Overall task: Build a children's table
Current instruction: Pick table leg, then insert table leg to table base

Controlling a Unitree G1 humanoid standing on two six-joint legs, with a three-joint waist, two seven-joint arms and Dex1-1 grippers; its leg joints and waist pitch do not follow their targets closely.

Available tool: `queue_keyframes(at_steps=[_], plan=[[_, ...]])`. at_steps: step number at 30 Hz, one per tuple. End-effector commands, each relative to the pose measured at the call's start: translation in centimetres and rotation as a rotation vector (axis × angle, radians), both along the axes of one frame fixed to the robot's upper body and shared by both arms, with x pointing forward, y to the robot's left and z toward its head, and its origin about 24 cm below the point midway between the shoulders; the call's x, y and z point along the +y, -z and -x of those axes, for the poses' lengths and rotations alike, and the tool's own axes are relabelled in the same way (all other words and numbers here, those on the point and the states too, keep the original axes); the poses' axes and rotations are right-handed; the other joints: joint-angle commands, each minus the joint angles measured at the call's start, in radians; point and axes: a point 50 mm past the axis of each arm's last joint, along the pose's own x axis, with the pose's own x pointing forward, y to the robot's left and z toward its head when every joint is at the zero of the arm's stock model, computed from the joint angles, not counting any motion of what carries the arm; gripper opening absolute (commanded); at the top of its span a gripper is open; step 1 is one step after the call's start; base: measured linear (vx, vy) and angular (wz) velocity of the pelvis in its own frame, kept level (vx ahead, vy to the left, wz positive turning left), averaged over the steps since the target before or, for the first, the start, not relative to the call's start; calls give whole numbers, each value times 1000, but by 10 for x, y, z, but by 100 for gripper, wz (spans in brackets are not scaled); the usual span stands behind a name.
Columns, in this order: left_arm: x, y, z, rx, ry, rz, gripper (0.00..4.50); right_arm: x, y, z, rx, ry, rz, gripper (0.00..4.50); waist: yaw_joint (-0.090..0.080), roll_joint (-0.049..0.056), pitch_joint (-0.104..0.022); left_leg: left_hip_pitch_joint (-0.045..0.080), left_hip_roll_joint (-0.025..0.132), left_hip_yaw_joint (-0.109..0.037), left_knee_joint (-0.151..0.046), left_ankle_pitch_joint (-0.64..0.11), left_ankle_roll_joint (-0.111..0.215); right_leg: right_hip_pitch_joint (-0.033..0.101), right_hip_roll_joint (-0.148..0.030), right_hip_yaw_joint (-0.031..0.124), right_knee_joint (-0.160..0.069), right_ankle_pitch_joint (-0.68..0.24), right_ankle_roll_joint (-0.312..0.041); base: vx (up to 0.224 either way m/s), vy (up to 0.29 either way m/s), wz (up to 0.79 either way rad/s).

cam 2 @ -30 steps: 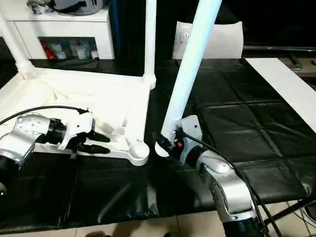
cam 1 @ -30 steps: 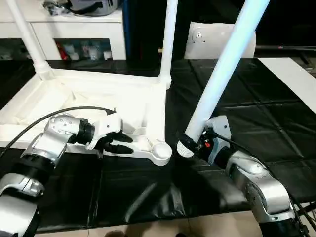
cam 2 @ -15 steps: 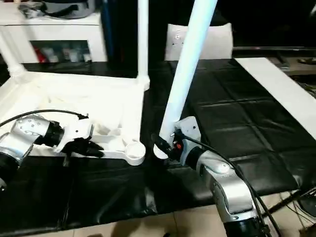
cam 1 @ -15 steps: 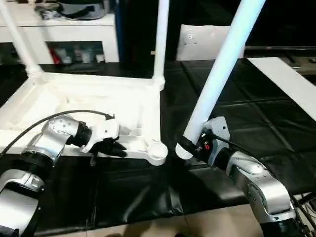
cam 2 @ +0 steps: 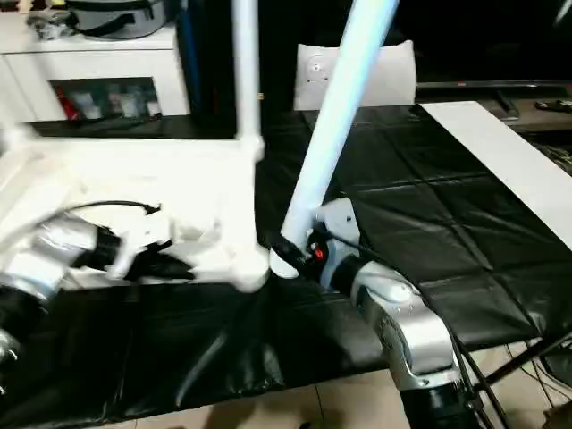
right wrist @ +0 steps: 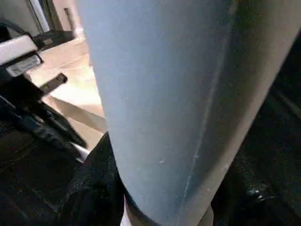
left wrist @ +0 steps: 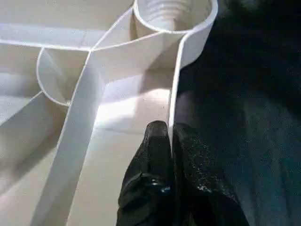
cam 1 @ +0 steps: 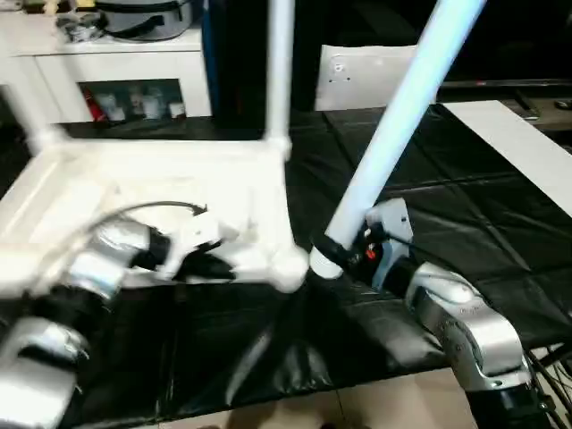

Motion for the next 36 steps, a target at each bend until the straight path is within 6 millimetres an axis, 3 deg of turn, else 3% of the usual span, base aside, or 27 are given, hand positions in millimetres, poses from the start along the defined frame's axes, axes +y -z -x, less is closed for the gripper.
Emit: queue_keyframes(at_steps=[1, 2, 3, 4, 8, 9, 15, 17, 19, 22, 28, 31, 33, 36], plan=[[3, 13, 5, 49, -154, 17, 0, -1, -10, -4, -23, 3, -17, 193, 4, 6, -58, 2, 4, -2, -76, -383, 3, 37, -60, 29, -86, -566, -40, 0, 0, 0], [-2, 13, 10, 33, -134, 10, 0, 0, -11, -4, -23, -4, -19, 193, 1, -2, -59, 1, 3, 1, -73, -365, 10, 36, -60, 32, -87, -562, -45, 0, 0, 0], [-3, 13, 11, 29, -126, 5, 0, 1, -11, -5, -21, -5, -18, 192, -2, 3, -58, -3, 1, 1, -74, -351, 18, 36, -59, 34, -85, -556, -46, 0, 0, 0], [-5, 14, 14, 21, -110, -9, 0, 2, -11, -5, -19, -9, -17, 192, -3, -1, -58, -3, 1, 3, -73, -347, 21, 34, -57, 35, -87, -559, -42, 0, 0, 0], [-12, 15, 28, -14, -19, -100, 0, 7, -11, -9, 3, -29, -7, 192, -2, 1, -64, -12, 4, 4, -78, -289, 27, 38, -54, 47, -68, -491, -65, 0, 0, 0], [-13, 14, 29, -17, -7, -96, 0, 8, -11, -10, 3, -32, -3, 192, 1, -4, -62, -9, 3, 7, -76, -285, 30, 33, -54, 49, -69, -498, -64, 0, 0, 0], [-16, 7, 32, -85, 25, -92, 0, 9, -9, -11, 0, -63, 28, 192, 5, -1, -68, -13, 8, 9, -79, -226, 27, 37, -50, 59, -51, -385, -102, 0, 0, 0], [-19, 4, 30, -30, -8, -20, 44, 8, -7, -10, 4, -76, 50, 192, 10, 2, -70, -13, 9, 11, -79, -207, 24, 39, -49, 62, -44, -346, -117, 0, 0, 0], [-20, 2, 28, -32, -14, 6, 55, 9, -6, -9, 6, -79, 49, 192, 13, 0, -69, -13, 8, 13, -79, -206, 21, 40, -51, 64, -43, -346, -124, 0, 0, 0], [-23, 3, 27, -41, -16, 9, 94, 9, -5, -7, 6, -87, 48, 192, 21, -2, -68, -11, 5, 17, -77, -216, 21, 37, -51, 66, -49, -387, -109, 0, 0, 0], [-26, 8, 22, -49, -52, 19, 106, 10, -4, -7, -1, -94, 44, 192, 25, -4, -63, -5, -1, 17, -75, -266, 17, 29, -49, 59, -67, -502, -57, 0, 0, 0], [-27, 7, 21, -48, -59, 38, 106, 11, -4, -7, -3, -97, 44, 192, 24, -4, -61, -3, -1, 15, -74, -288, 16, 26, -49, 54, -74, -541, -38, 0, 0, 0], [-27, 8, 20, -53, -53, 43, 76, 10, -5, -7, -5, -100, 46, 192, 23, -7, -61, -4, -2, 13, -73, -299, 17, 26, -49, 52, -77, -555, -27, 0, 0, 0], [-25, 9, 18, -65, -44, 34, 66, 10, -5, -7, -8, -104, 50, 192, 22, -7, -61, -5, -4, 11, -73, -304, 20, 26, -50, 49, -81, -572, -13, 0, 0, 0]])
